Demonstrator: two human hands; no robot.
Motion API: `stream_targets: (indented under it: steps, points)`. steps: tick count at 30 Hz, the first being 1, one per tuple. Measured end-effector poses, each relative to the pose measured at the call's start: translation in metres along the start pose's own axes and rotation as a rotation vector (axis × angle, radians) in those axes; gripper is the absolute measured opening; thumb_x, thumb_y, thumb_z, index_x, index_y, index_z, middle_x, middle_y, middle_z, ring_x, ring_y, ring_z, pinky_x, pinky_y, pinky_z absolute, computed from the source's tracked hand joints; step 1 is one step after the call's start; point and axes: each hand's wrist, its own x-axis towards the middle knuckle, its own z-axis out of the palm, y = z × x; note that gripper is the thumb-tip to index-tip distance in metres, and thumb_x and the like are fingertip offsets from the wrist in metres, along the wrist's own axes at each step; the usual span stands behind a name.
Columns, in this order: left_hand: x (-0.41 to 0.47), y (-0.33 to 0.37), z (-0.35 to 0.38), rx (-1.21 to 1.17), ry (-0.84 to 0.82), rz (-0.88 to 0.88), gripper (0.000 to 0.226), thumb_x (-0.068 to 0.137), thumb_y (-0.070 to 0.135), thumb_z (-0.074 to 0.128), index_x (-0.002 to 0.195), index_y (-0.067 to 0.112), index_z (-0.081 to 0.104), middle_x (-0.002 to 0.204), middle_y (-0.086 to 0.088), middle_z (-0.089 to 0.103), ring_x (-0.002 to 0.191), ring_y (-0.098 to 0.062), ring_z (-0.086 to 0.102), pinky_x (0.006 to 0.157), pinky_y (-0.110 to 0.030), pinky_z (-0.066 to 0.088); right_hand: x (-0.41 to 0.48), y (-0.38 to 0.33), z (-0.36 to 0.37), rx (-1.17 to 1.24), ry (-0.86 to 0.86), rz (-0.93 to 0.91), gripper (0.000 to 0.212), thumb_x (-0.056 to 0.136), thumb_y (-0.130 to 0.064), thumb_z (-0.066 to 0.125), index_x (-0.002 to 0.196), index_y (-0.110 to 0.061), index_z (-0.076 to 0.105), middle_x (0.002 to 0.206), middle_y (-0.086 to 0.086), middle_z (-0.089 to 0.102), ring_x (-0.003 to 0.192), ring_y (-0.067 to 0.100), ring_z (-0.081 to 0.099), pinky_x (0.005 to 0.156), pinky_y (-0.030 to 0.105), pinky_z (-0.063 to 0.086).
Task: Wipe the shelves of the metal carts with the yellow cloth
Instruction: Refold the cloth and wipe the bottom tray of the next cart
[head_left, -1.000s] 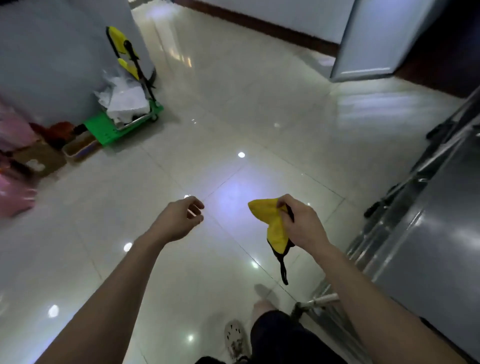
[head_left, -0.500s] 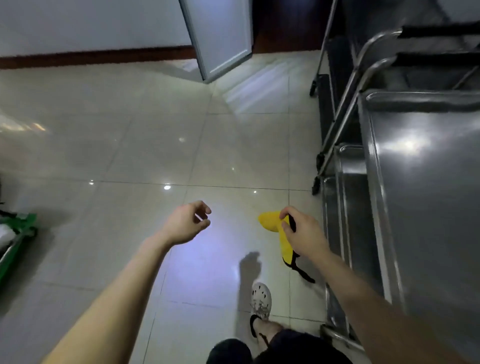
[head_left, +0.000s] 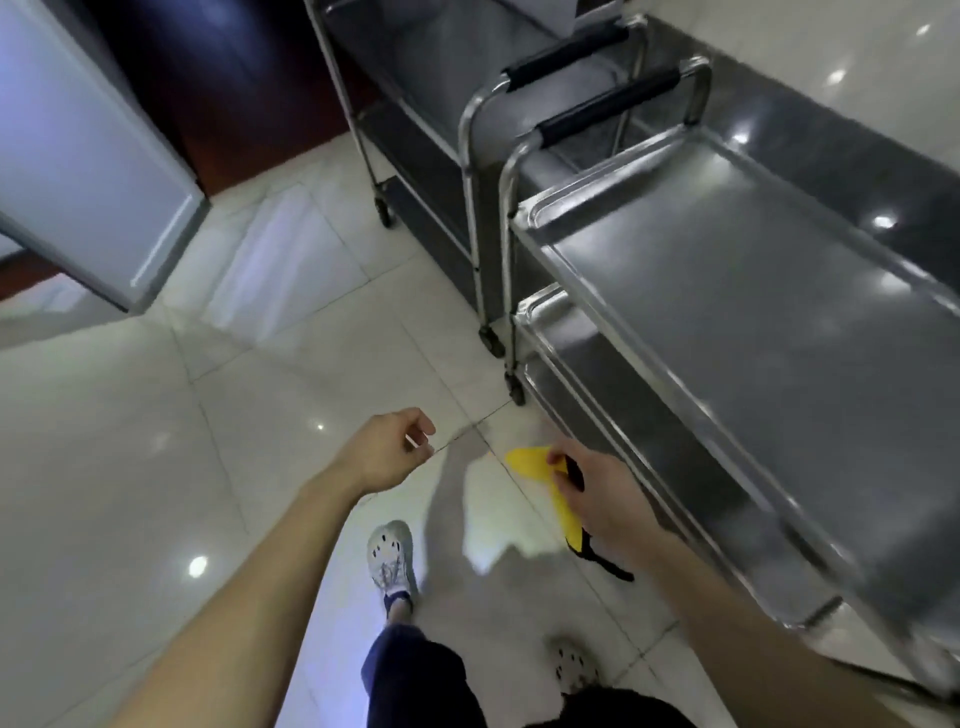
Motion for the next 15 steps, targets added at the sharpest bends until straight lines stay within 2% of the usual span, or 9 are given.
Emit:
stream_targets:
  steps: [2,4,6,8,11,13,15]
  points:
    - [0.042,-0.017,-0.017,0.055,-0.07,0.073,0.018,0.102,0.026,0.071,0.119,0.022,0.07,0.107,0.007,0.073,0.092,-0.016,0.072,0.09,-0.033,0.057,0.016,-0.013,0.013,0.014,0.076,0.099,0.018,0.1,-0.028,0.063,0.112,-0.041,0.059,0.078,-0.017,0.06,0.07,0.001,0.057,0.062,0.023,0.041]
    - [0.081,-0.028,-0.034,0.122,-0.148,0.158,0.018,0.102,0.027,0.071,0.119,0.023,0.07,0.108,0.007,0.073,0.094,-0.017,0.071,0.089,-0.033,0.056,0.028,-0.027,0.026,0.034,0.148,0.209,0.019,0.1,-0.027,0.063,0.114,-0.039,0.06,0.084,-0.012,0.064,0.077,0.014,0.061,0.068,0.034,0.048]
    - [0.114,-0.038,-0.046,0.171,-0.222,0.226,0.019,0.102,0.027,0.072,0.121,0.024,0.07,0.109,0.007,0.072,0.096,-0.016,0.071,0.086,-0.03,0.053,0.038,-0.042,0.039,0.076,0.218,0.295,0.019,0.099,-0.026,0.064,0.114,-0.038,0.061,0.086,-0.009,0.064,0.078,0.016,0.059,0.068,0.034,0.046]
    - [0.14,-0.045,-0.055,0.238,-0.3,0.277,0.021,0.103,0.029,0.071,0.123,0.025,0.069,0.112,0.008,0.071,0.098,-0.013,0.069,0.087,-0.029,0.053,0.047,-0.055,0.051,0.106,0.285,0.34,0.02,0.098,-0.026,0.067,0.113,-0.038,0.061,0.081,-0.014,0.06,0.07,0.005,0.054,0.063,0.028,0.039]
    - [0.171,-0.054,-0.059,0.341,-0.36,0.357,0.024,0.102,0.028,0.071,0.126,0.024,0.069,0.117,0.006,0.071,0.101,-0.013,0.068,0.093,-0.032,0.055,0.058,-0.076,0.068,0.091,0.336,0.387,0.02,0.099,-0.026,0.067,0.114,-0.038,0.061,0.073,-0.019,0.054,0.064,0.0,0.049,0.059,0.021,0.032]
    - [0.188,-0.056,-0.057,0.401,-0.391,0.398,0.026,0.102,0.028,0.072,0.128,0.024,0.069,0.12,0.005,0.07,0.102,-0.015,0.068,0.095,-0.034,0.055,0.065,-0.089,0.076,0.102,0.353,0.421,0.02,0.101,-0.024,0.065,0.116,-0.037,0.061,0.069,-0.015,0.052,0.064,0.004,0.05,0.058,0.024,0.034]
    - [0.201,-0.059,-0.05,0.459,-0.424,0.424,0.029,0.1,0.028,0.073,0.129,0.026,0.067,0.124,0.006,0.069,0.103,-0.015,0.066,0.095,-0.033,0.054,0.069,-0.098,0.081,0.094,0.358,0.435,0.021,0.102,-0.022,0.063,0.119,-0.033,0.062,0.074,-0.013,0.057,0.071,0.018,0.058,0.064,0.034,0.044]
